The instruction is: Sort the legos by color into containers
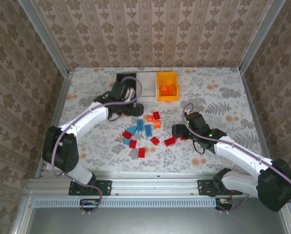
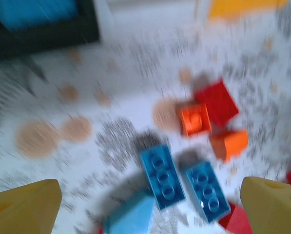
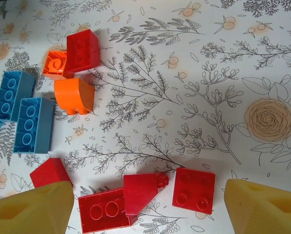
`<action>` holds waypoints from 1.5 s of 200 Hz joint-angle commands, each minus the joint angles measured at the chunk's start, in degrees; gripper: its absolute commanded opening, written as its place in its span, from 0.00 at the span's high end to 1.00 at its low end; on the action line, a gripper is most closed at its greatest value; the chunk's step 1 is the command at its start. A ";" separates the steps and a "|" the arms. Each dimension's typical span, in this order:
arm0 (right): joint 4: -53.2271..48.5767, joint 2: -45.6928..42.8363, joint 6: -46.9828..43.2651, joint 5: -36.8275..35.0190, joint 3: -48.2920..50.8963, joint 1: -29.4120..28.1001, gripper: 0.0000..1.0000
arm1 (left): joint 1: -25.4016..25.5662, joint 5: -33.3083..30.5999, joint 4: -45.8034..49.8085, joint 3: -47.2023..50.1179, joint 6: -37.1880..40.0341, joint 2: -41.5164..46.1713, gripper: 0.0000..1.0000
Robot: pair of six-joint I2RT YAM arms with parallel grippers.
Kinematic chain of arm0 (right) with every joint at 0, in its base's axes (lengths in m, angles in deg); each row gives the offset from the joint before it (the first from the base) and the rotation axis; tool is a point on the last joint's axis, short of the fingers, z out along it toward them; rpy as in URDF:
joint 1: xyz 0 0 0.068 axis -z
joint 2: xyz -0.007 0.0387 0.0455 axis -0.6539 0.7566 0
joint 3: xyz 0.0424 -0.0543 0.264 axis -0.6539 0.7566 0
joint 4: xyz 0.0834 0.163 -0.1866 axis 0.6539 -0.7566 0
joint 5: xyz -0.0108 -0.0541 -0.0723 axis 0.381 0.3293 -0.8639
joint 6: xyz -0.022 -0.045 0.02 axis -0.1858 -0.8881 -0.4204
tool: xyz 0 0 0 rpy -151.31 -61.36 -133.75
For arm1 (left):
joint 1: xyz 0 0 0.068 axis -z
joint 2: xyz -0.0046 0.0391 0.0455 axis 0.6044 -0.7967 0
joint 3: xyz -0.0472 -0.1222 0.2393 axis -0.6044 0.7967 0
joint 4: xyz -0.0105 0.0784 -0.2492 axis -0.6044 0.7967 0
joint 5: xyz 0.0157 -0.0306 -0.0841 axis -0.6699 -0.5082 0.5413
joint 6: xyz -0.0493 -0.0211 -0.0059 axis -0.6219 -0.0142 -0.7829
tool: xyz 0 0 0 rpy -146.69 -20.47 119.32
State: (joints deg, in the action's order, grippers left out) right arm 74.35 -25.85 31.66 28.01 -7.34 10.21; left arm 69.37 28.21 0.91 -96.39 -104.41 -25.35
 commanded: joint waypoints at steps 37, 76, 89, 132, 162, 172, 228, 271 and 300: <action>-0.65 -0.56 1.81 0.13 1.65 -0.04 0.20 | 4.05 -1.24 -6.35 0.21 -4.07 -9.55 0.16; -2.08 -1.92 1.46 -0.33 2.10 -0.04 0.20 | 4.47 -4.64 -2.81 -7.09 -3.67 -18.11 0.27; -2.67 -2.57 1.26 -0.65 2.13 -0.04 0.20 | 4.55 -4.52 -2.98 -7.56 -4.15 -19.38 0.29; -2.86 -3.08 0.54 -1.21 2.13 -0.03 0.20 | 5.49 -8.04 -0.94 -7.23 -6.13 -19.66 0.37; -1.73 -2.03 0.87 -0.68 2.09 -0.04 0.21 | 6.28 -7.98 -0.57 -6.91 -6.45 -19.81 0.42; -1.62 -1.75 0.91 -0.52 2.09 -0.04 0.21 | 6.56 -8.08 -0.48 -6.92 -6.48 -20.16 0.43; -2.21 -2.16 0.56 -0.76 1.61 -0.04 0.22 | 6.93 -8.85 -0.17 -7.40 -7.56 -21.82 0.56; -2.25 -1.94 0.36 -0.85 0.94 -0.04 0.23 | 6.97 -9.37 -0.07 -8.35 -7.63 -21.97 0.65; -1.89 -1.72 0.52 -0.85 1.30 -0.04 0.24 | 6.99 -9.01 -0.06 -9.67 -7.54 -21.53 0.71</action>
State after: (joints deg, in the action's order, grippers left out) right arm 72.89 -28.12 32.42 27.86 -6.14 10.21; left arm 76.12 19.82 -0.80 -103.58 -111.54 -46.58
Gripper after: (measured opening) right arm 0.769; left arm 0.346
